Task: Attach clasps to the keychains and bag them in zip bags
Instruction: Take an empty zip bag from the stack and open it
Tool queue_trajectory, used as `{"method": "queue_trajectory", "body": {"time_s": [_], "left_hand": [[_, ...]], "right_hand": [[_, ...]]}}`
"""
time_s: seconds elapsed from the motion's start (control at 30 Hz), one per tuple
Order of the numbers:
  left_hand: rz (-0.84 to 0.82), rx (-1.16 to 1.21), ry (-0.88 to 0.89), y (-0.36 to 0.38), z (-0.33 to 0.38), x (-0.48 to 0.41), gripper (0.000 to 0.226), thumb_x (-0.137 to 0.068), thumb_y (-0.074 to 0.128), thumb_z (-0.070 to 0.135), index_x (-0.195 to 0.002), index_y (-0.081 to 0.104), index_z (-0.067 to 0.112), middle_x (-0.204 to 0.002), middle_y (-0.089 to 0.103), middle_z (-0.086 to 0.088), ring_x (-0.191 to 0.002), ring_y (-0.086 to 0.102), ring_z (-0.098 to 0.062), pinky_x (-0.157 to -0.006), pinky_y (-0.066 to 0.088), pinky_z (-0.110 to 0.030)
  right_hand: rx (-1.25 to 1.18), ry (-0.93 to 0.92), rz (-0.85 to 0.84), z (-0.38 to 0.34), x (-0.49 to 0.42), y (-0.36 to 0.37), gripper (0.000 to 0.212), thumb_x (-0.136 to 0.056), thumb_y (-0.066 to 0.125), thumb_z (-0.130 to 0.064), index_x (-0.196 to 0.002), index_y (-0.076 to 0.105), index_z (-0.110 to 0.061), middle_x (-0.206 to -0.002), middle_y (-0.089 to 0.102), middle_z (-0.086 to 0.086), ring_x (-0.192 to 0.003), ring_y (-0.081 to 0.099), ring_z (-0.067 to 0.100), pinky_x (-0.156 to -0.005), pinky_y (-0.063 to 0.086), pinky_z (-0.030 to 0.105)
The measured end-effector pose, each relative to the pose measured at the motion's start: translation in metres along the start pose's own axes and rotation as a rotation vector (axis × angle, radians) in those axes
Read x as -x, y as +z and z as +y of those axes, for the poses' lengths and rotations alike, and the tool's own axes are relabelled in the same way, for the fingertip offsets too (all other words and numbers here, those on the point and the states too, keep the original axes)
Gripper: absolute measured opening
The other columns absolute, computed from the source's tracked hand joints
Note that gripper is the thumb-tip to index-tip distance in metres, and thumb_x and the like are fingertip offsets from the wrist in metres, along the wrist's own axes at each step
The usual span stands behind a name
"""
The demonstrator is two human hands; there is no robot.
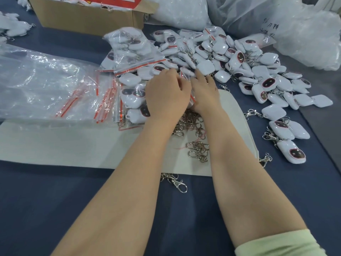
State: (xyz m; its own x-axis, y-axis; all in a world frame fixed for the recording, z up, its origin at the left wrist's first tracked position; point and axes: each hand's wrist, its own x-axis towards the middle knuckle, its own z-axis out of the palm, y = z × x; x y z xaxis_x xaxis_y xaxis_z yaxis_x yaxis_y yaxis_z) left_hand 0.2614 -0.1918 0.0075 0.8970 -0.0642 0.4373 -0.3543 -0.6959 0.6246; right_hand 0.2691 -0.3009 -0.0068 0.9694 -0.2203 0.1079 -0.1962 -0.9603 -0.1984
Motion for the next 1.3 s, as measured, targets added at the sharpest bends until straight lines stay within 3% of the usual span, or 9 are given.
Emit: {"method": "queue_trajectory", "body": {"time_s": [0.1,0.2,0.37,0.47,0.63,0.7,0.83,1.1,1.3], "left_hand": [[0.000,0.012,-0.003,0.000,0.000,0.000,0.023,-0.091,0.044,0.027,-0.080,0.059,0.013,-0.083,0.063,-0.003,-0.079,0.056,-0.025,-0.076,0.044,-0.038],[-0.003,0.031,0.000,0.000,-0.001,0.001,0.024,-0.091,0.044,0.027,-0.078,0.059,0.012,-0.078,0.060,-0.002,-0.074,0.055,-0.023,-0.073,0.045,-0.038],[-0.012,0.032,-0.010,0.000,-0.001,0.001,0.025,-0.091,0.045,0.027,-0.079,0.060,0.011,-0.078,0.061,-0.002,-0.073,0.057,-0.024,-0.074,0.047,-0.040],[-0.010,0.039,-0.013,0.000,-0.001,0.001,0.025,-0.090,0.045,0.026,-0.077,0.059,0.011,-0.077,0.060,-0.002,-0.073,0.056,-0.024,-0.072,0.046,-0.038],[-0.008,0.032,-0.008,-0.001,-0.001,0.001,0.024,-0.091,0.045,0.027,-0.076,0.056,0.012,-0.078,0.059,-0.001,-0.074,0.055,-0.024,-0.072,0.045,-0.037],[-0.007,0.032,-0.009,-0.001,-0.001,0.001,0.023,-0.091,0.045,0.027,-0.077,0.056,0.012,-0.080,0.058,-0.002,-0.076,0.055,-0.025,-0.074,0.044,-0.038],[-0.011,0.033,-0.012,-0.001,-0.001,0.001,0.021,-0.090,0.045,0.026,-0.077,0.056,0.013,-0.081,0.059,-0.002,-0.078,0.055,-0.025,-0.074,0.043,-0.038],[-0.008,0.023,-0.005,0.000,-0.002,0.001,0.022,-0.091,0.045,0.027,-0.077,0.056,0.013,-0.078,0.054,0.001,-0.075,0.054,-0.023,-0.073,0.044,-0.037],[-0.009,0.017,-0.006,0.000,-0.002,0.001,0.023,-0.091,0.044,0.028,-0.077,0.055,0.014,-0.079,0.055,0.001,-0.076,0.054,-0.023,-0.074,0.044,-0.038]], "right_hand": [[-0.325,0.107,0.267,-0.003,-0.002,-0.002,0.034,-0.098,0.046,-0.029,-0.122,0.059,-0.008,-0.131,0.056,0.009,-0.123,0.047,0.027,-0.106,0.033,0.032],[-0.907,0.353,0.533,0.000,0.002,-0.009,0.017,-0.093,0.056,-0.020,-0.105,0.056,-0.008,-0.092,0.058,-0.005,-0.093,0.056,0.018,-0.079,0.042,0.011],[-1.861,0.462,0.478,0.006,0.002,-0.020,0.031,-0.094,0.057,-0.002,-0.122,0.045,-0.008,-0.124,0.052,0.019,-0.080,0.061,0.020,-0.069,0.055,0.021],[-2.129,0.435,0.405,0.005,0.003,-0.023,0.034,-0.095,0.051,0.004,-0.129,0.051,0.001,-0.102,0.056,0.012,-0.074,0.055,0.018,-0.065,0.054,0.020],[-2.141,0.461,0.260,0.000,0.005,-0.027,0.004,-0.091,0.059,0.005,-0.093,0.059,0.002,-0.074,0.056,0.009,-0.064,0.053,0.013,-0.059,0.052,0.017],[-2.160,0.482,0.246,0.000,0.006,-0.027,0.014,-0.095,0.059,-0.011,-0.086,0.060,0.000,-0.066,0.062,0.008,-0.058,0.057,0.013,-0.052,0.052,0.016],[-2.175,0.471,0.173,0.003,0.005,-0.028,0.035,-0.101,0.049,-0.029,-0.086,0.062,0.000,-0.068,0.068,0.013,-0.056,0.065,0.018,-0.051,0.056,0.022],[-1.894,0.327,0.175,0.002,0.001,-0.018,0.012,-0.093,0.060,-0.004,-0.081,0.061,-0.005,-0.066,0.066,0.003,-0.064,0.063,0.012,-0.062,0.053,0.020],[-1.664,0.159,0.216,0.003,0.002,-0.013,0.007,-0.090,0.064,-0.004,-0.090,0.058,-0.007,-0.081,0.064,0.007,-0.067,0.063,0.013,-0.066,0.051,0.021]]}}
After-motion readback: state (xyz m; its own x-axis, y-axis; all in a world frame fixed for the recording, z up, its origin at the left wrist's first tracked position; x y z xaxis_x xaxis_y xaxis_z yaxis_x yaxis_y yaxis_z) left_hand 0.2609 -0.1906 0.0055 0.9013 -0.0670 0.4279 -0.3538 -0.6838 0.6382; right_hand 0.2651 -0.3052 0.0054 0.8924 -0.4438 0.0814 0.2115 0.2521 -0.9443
